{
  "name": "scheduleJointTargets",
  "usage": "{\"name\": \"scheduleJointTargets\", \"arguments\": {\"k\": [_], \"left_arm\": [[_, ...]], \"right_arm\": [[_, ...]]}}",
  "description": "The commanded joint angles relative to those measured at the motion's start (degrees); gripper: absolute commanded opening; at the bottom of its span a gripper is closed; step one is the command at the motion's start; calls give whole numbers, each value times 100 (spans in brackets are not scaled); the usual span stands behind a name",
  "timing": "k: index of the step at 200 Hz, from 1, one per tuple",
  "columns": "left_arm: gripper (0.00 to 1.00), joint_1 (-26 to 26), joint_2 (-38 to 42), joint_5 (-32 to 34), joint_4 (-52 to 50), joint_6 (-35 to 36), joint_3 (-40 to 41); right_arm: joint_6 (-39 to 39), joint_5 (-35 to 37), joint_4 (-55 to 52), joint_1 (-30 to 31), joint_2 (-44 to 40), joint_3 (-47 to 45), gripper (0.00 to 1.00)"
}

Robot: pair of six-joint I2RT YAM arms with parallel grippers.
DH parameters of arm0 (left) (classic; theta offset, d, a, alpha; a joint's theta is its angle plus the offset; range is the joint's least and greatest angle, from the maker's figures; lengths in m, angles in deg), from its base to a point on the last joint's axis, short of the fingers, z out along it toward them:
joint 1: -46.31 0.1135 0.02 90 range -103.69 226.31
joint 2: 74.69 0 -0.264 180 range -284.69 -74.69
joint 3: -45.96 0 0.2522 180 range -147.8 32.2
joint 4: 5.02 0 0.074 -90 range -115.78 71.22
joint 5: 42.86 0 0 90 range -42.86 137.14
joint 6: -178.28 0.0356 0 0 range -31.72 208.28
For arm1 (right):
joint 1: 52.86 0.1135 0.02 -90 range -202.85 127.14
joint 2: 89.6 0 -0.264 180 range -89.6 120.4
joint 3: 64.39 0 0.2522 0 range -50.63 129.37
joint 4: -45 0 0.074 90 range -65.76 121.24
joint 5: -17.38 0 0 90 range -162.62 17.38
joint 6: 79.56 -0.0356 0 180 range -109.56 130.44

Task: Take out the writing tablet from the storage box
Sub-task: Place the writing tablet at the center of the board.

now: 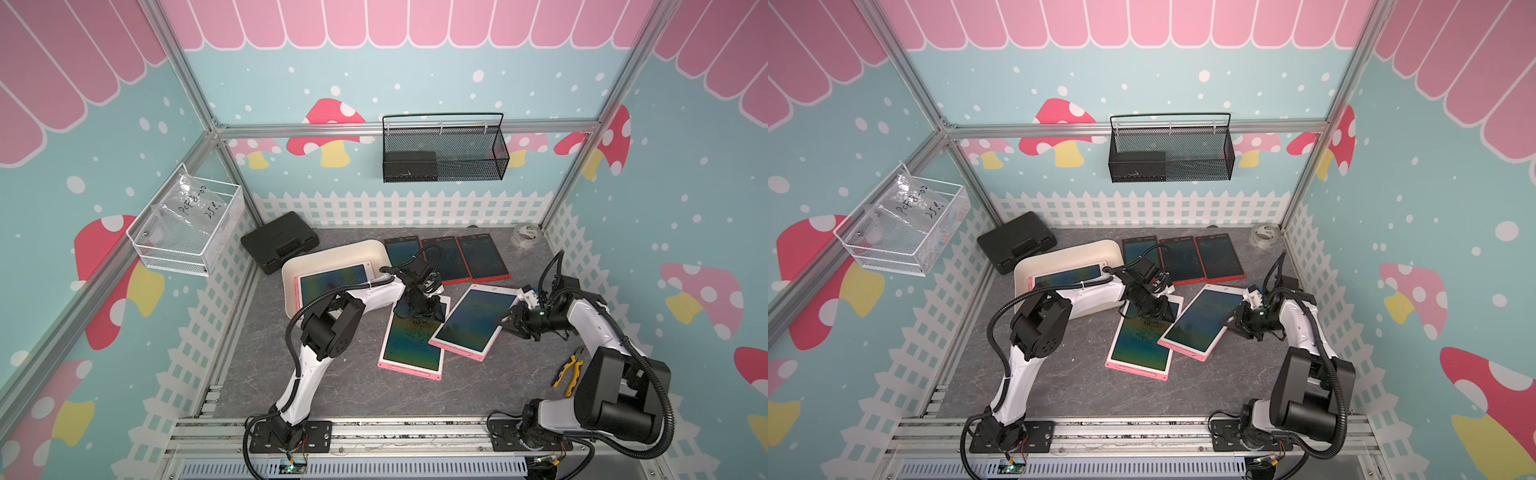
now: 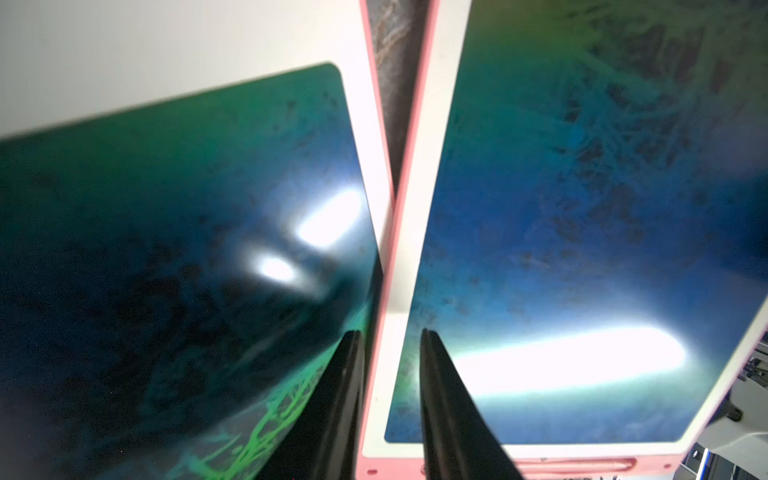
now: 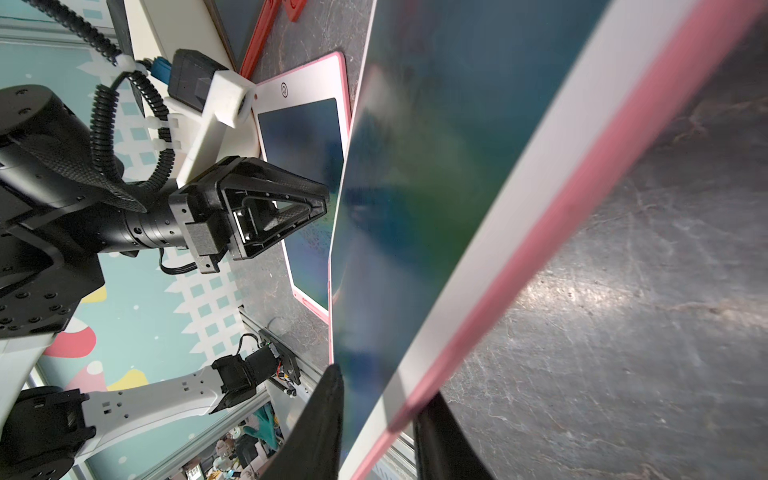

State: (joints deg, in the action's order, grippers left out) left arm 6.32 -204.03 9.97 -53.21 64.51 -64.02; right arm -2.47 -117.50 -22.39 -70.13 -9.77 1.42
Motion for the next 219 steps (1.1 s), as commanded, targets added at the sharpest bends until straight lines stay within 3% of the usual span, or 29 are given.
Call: {"name": "scheduleJointTargets", "arguments": {"k": [1,68,98,219], "left_arm": [[27,-66,-167,-90,-235,211,34],[27,-150,-94,-159,-354,277,122],[27,-200,-40,-177,-379,258,113],[25,-496,135,-269,-387,66,100]], "right_arm": [[78,-18,-81,-39,-4,-23,32],[137,-39,62,-39,397,66,32],[119,65,237,-39,647,54,37],[114,943,475,-361,1348,134,43]]}}
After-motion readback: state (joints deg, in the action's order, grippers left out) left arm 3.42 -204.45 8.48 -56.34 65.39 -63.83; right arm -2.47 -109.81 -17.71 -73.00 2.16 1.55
